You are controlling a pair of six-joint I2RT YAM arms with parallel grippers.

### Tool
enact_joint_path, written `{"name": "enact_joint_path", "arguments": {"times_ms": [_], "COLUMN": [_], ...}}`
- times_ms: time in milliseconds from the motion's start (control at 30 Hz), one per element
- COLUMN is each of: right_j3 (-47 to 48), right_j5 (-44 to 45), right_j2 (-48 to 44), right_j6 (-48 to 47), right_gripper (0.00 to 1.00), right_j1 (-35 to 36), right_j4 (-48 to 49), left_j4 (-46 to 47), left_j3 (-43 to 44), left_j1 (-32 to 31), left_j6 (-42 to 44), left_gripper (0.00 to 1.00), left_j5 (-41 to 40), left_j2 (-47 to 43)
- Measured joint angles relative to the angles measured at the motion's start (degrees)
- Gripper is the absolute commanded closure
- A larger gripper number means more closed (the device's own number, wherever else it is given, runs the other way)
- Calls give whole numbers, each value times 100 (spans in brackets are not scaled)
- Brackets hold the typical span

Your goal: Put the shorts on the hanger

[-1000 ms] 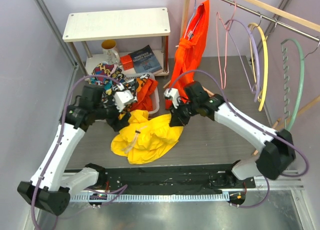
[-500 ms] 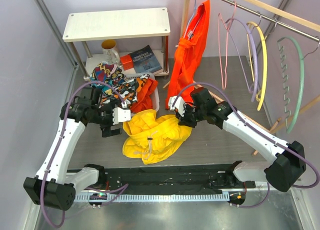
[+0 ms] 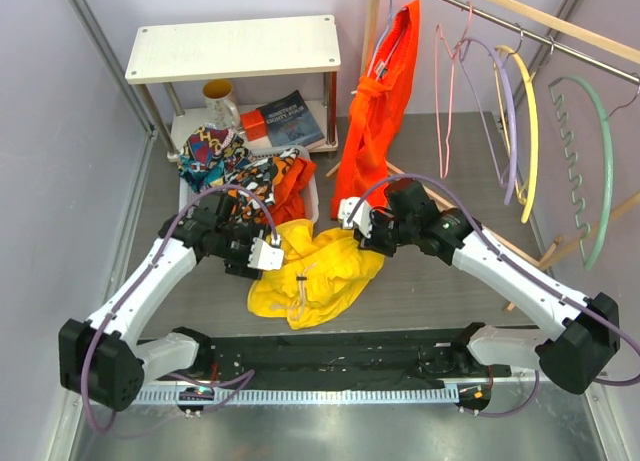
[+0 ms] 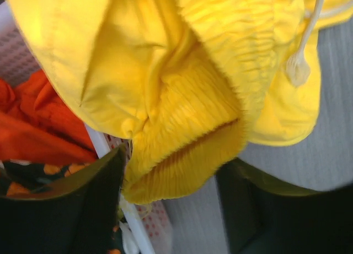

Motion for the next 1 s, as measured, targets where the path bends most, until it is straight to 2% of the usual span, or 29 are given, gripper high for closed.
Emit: {"name": "enact_joint_path", "arguments": {"times_ms": [33, 67, 100, 133, 167, 300, 400, 567, 867, 1000], "right_j3": [-4, -4, -4, -4, -4, 26, 258, 1412, 3648, 4249], "right_j5": [17, 37, 59, 96, 127, 330, 533, 826, 975, 802], "right_j2": [-39, -85, -131, -201, -273, -662, -793, -660, -149, -85], "right_j6": [-11, -15, -13, 2, 17, 251, 479, 782, 789, 807], "right_gripper": [99, 99, 99, 99, 99, 99, 99, 99, 99, 99], "right_j1": [2, 4, 13, 15, 15, 22, 26, 24, 57, 81], "right_j4": [0, 0, 0, 2, 7, 138, 223, 365, 531, 334], "left_j4": [-11, -24, -37, -55, -72, -319, -363, -503, -1040, -1469], "left_j3": [0, 0, 0, 0, 11, 472, 1327, 3200, 5713, 6273], "left_j1": [-31, -44, -52, -66, -68, -37, 50, 79, 76, 74], "left_j6": [17, 26, -28, -157, -389, -1659, -3012, -4903, -6494, -6736], "left_gripper": [57, 75, 86, 96, 100, 100, 100, 100, 100, 100], "left_j5": [-68, -146, -208, -260, -321, -511, -787, -1220, -2197, -2083], "left_j2": [105, 190, 223, 229, 197, -55, -339, -610, -446, -385]}}
